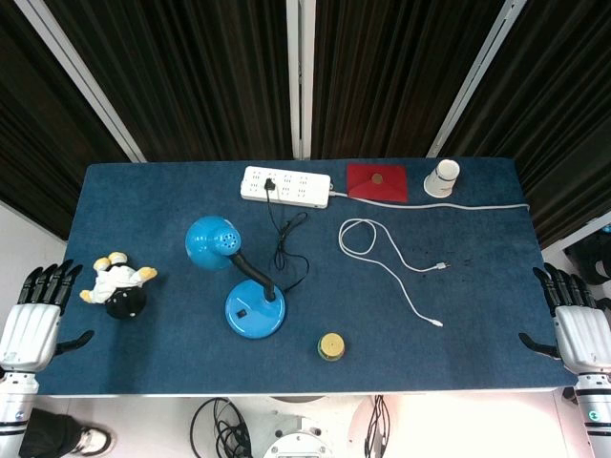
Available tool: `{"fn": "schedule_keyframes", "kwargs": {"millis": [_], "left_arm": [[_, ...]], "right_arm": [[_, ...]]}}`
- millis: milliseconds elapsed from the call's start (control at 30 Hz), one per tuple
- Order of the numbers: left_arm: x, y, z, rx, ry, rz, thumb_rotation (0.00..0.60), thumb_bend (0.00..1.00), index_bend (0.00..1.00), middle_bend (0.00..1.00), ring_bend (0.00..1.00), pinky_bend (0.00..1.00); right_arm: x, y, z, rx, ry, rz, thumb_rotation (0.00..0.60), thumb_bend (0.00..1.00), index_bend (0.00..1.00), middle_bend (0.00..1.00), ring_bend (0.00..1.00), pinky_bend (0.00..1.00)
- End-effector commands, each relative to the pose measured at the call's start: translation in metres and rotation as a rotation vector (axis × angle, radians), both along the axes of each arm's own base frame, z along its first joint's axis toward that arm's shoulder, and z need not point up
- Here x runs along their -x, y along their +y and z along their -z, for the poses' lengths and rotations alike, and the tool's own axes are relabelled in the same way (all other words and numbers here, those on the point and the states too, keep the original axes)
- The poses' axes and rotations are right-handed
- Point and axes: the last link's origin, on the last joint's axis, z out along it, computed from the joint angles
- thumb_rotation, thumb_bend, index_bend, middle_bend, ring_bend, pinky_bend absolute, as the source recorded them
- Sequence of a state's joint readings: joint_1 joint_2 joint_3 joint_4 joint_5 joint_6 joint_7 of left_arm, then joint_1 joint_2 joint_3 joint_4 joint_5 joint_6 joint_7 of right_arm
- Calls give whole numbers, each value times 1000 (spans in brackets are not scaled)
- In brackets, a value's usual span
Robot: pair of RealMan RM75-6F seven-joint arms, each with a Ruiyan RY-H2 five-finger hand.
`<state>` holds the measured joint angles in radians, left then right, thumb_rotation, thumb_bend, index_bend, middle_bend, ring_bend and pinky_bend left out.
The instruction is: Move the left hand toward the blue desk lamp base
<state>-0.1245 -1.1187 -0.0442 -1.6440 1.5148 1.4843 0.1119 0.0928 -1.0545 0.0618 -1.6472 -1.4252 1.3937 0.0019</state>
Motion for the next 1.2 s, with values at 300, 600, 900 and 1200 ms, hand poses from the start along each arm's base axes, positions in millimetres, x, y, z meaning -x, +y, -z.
{"fn": "schedule_keyframes", "kwargs": {"millis": [300, 600, 900, 1200], "left_arm": [[-1, -1, 0, 6, -9, 4, 600, 7, 57, 16, 0, 0], [-3, -1, 1, 13, -13, 8, 600, 7, 57, 16, 0, 0], [-21, -2, 26, 178, -123, 89, 600, 11, 57, 125, 88, 270], [-55, 8, 71, 279, -75, 235, 600, 179, 58, 695, 687, 723]], "right_arm": [[-1, 1, -2, 7, -6, -8, 600, 57, 0, 0, 0, 0], [-2, 0, -4, 10, -8, -12, 600, 57, 0, 0, 0, 0], [-12, 7, -6, 34, 8, -64, 600, 57, 0, 0, 0, 0], [-7, 5, -6, 26, -2, -47, 600, 57, 0, 0, 0, 0]]}}
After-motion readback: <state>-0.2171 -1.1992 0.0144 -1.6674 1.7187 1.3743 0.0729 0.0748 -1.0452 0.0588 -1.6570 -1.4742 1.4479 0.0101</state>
